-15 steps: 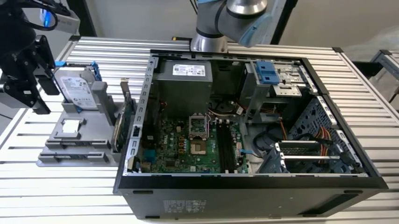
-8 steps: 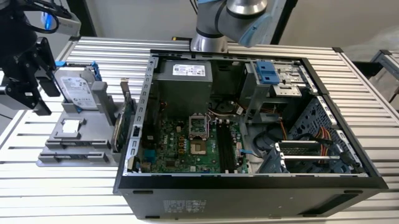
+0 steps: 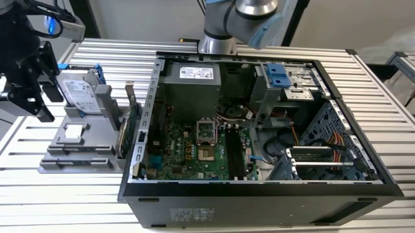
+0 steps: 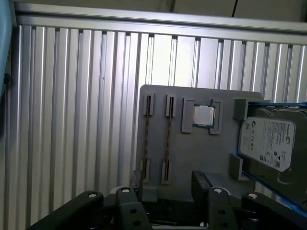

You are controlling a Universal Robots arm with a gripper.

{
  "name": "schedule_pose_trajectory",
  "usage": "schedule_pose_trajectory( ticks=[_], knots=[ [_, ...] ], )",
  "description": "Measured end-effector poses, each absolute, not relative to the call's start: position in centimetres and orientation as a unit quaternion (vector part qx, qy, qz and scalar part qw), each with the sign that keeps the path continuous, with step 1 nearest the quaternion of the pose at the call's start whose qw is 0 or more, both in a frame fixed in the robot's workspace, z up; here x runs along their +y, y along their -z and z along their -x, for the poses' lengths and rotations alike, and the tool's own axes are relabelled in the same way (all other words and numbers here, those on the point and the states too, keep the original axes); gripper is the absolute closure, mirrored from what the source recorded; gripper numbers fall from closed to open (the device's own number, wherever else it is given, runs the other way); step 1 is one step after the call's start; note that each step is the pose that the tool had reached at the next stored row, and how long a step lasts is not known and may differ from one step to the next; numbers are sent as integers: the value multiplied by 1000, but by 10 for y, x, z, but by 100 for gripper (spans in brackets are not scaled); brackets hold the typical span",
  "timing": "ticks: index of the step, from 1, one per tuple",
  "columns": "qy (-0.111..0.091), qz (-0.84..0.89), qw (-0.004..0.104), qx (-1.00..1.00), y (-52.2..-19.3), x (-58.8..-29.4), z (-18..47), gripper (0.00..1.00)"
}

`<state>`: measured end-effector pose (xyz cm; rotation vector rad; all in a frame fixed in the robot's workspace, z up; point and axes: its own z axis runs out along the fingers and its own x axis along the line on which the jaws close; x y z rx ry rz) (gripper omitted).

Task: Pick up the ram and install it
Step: 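Pick up the ram and move it above insertion slot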

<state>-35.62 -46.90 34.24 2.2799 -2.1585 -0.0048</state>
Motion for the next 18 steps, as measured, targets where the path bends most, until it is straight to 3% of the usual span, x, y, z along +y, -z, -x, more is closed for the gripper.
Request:
schedule_pose_trajectory(
  ticks=[18],
  knots=[
    [2, -726, 1, -688, -333, -469, 356, 0]
  ],
)
